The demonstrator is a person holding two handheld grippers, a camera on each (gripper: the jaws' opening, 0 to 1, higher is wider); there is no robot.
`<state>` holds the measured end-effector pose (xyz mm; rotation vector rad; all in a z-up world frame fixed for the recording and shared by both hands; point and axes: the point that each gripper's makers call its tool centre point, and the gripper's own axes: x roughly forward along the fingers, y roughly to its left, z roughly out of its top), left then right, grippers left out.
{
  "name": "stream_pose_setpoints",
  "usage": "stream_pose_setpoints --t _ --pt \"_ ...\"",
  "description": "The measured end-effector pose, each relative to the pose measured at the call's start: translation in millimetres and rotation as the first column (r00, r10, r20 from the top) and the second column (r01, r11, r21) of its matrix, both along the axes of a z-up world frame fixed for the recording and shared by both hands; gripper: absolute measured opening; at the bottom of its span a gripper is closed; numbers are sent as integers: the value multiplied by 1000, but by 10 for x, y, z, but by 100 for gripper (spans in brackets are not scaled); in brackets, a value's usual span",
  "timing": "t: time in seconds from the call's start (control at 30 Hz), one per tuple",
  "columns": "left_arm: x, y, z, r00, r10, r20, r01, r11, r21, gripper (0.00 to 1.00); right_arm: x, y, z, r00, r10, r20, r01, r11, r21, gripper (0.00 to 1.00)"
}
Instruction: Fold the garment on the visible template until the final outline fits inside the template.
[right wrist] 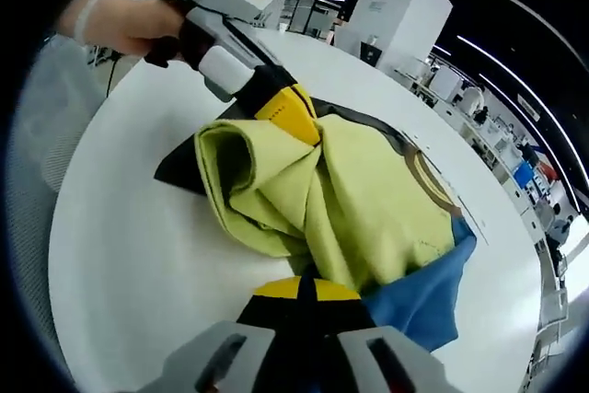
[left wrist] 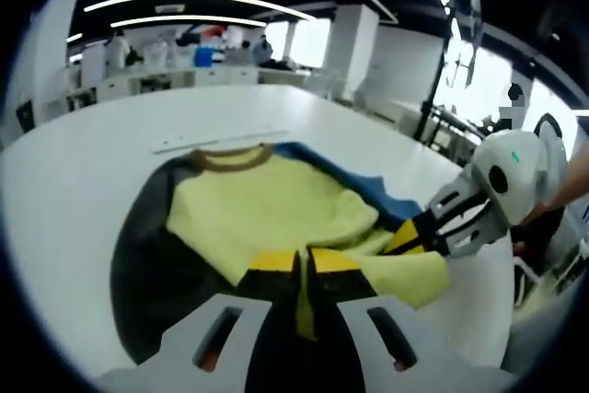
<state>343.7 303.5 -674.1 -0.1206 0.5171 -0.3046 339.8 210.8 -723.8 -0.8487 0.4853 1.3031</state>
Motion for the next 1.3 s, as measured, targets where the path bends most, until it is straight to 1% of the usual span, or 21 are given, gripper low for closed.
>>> stream_pose_setpoints --t 0.17,0.33,0.37,0.43,0.5,0.53,0.6,0.7,0.83,1.0,1.07,1.2,1.27,1.3 --pt "-28 -20 -8 1000 -14 -2 14 1000 7 4 -52 -50 21 1000 -2 -31 2 1000 2 0" --pt "-72 -67 -6 999 -35 1 35 999 11 10 -151 -162 41 998 13 -57 -13 1000 -2 0" --pt "-81 -85 -4 999 -44 3 44 999 10 13 -176 -200 42 998 18 -60 -19 1000 -7 0" --pt "-102 -131 -14 997 -72 5 72 997 15 22 -207 -272 31 997 23 -69 -24 1000 -19 0" --pt "-118 -166 -30 996 -90 9 90 996 26 34 -220 -332 26 997 23 -69 -25 999 -27 0" --pt "-130 -184 -30 995 -95 11 95 995 27 37 -231 -380 19 997 23 -72 -25 999 -33 0" --pt "-143 -235 -5 994 -111 20 111 994 2 39 -239 -456 18 997 19 -74 -23 999 -42 0" --pt "-172 -298 22 991 -130 25 130 992 -4 46 -244 -571 18 997 19 -75 -23 998 -61 0" --pt "-202 -330 89 989 -141 38 142 990 -13 46 -229 -740 23 997 16 -72 -22 996 -87 0" --pt "-222 -308 172 989 -139 60 140 990 -13 45 -162 -1026 9 998 -3 -68 -7 991 -137 0" --pt "-226 -300 175 989 -139 60 140 990 -10 44 -99 -1179 0 998 -14 -60 4 986 -165 0" --pt "-242 -269 176 990 -130 58 131 991 -10 44 39 -1413 -6 999 -38 -38 29 976 -214 0" --pt "-247 -254 176 990 -125 58 126 992 -12 44 142 -1556 -13 999 -37 -5 34 965 -259 0" --pt "-248 -250 177 991 -124 58 125 992 -12 43 190 -1615 -17 999 -44 0 43 963 -268 0"
